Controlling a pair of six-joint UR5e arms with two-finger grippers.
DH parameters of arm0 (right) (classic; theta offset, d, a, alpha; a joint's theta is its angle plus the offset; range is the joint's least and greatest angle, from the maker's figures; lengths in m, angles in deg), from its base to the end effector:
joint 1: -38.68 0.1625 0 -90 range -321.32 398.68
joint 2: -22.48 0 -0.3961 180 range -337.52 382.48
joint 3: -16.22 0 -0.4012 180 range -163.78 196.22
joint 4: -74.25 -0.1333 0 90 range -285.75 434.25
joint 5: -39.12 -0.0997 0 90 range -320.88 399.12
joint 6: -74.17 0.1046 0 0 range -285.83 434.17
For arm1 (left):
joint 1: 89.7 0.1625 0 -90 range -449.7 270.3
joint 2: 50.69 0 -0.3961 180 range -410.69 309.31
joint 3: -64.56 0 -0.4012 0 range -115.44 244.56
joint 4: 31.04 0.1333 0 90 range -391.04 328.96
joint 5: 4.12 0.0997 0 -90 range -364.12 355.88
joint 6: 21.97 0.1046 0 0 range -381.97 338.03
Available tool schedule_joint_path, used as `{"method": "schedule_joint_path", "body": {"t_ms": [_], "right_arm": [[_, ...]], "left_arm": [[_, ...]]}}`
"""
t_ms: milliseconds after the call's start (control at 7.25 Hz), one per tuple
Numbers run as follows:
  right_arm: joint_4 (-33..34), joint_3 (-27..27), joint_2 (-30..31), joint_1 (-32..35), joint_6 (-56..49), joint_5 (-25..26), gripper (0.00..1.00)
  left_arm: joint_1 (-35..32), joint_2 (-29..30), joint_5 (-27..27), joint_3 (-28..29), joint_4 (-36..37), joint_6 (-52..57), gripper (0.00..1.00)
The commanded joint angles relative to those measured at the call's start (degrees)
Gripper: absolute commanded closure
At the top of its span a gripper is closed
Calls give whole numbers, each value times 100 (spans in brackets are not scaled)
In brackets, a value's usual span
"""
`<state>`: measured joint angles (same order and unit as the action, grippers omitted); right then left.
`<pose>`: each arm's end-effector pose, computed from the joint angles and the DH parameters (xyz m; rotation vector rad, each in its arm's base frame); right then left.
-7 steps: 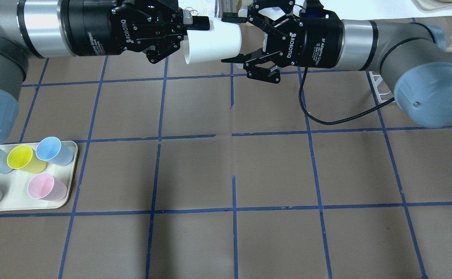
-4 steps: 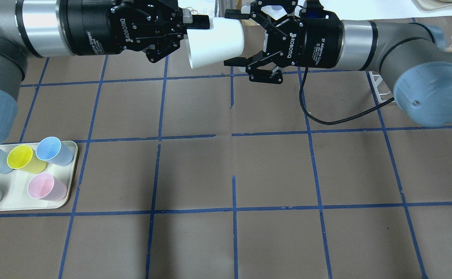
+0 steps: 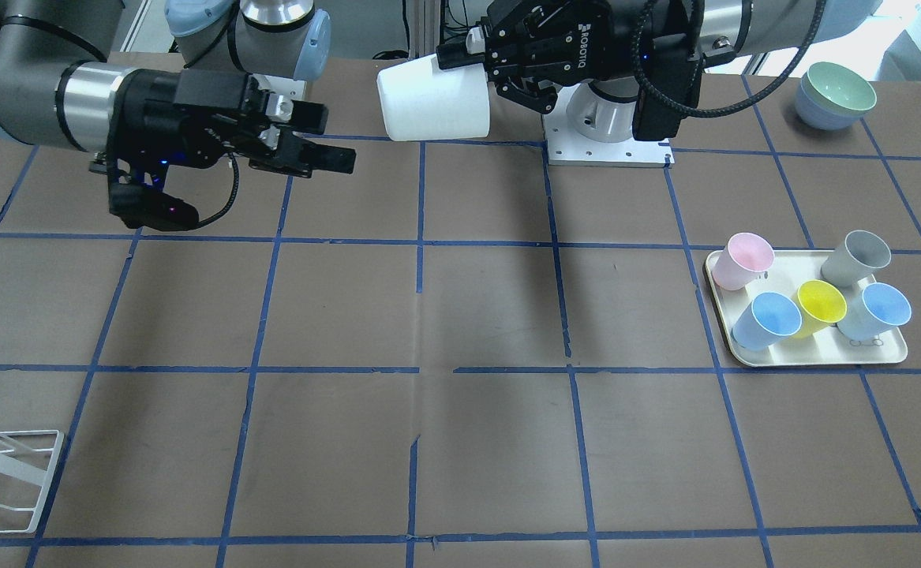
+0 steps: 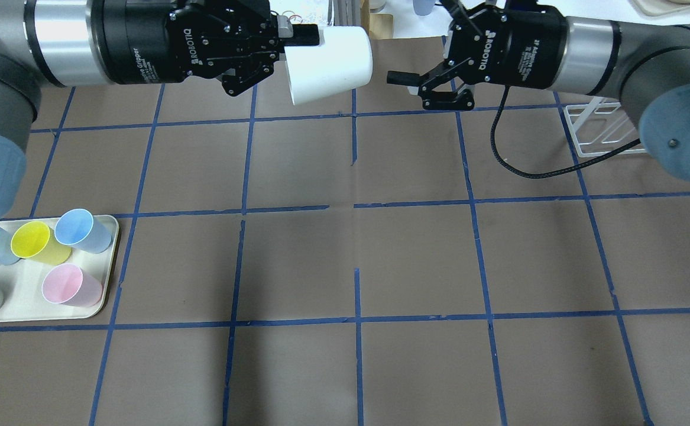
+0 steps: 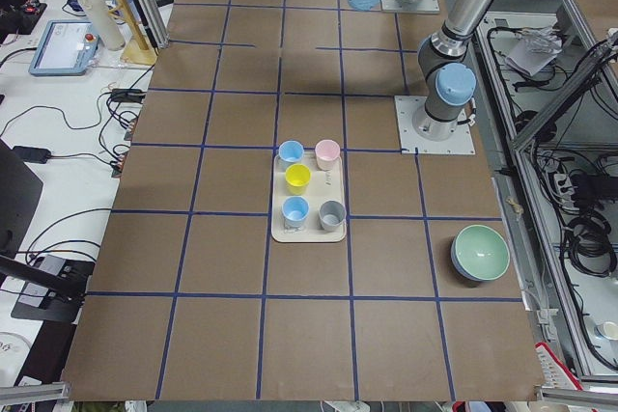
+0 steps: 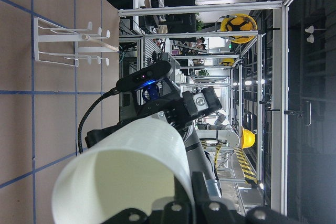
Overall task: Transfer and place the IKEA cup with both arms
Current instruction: 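Open the right gripper and pull it away from the cup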
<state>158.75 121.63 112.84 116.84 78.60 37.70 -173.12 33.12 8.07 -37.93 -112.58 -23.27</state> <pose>0.1345 -0.5178 0.4218 0.4960 1.4687 0.1748 -0.1817 -0.4805 0.4940 0.0955 -1.7819 0.0999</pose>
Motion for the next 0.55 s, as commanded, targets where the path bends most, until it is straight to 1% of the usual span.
{"method": "schedule_joint_path", "body": {"t_ms": [0, 138, 276, 414], "right_arm": [[31, -134, 60, -529, 146, 1065, 0], [14, -352, 191, -521, 163, 2135, 0], [-39, -563, 288, -521, 303, 2990, 0], [-22, -687, 489, -504, 382, 3686, 0]], "left_arm": [[88, -14, 1435, 62, 6, -28, 100], [106, 4, 2357, 79, 6, -20, 100], [289, 30, 3480, 158, -2, 41, 100], [491, 21, 4327, 150, -90, 251, 100]]}}
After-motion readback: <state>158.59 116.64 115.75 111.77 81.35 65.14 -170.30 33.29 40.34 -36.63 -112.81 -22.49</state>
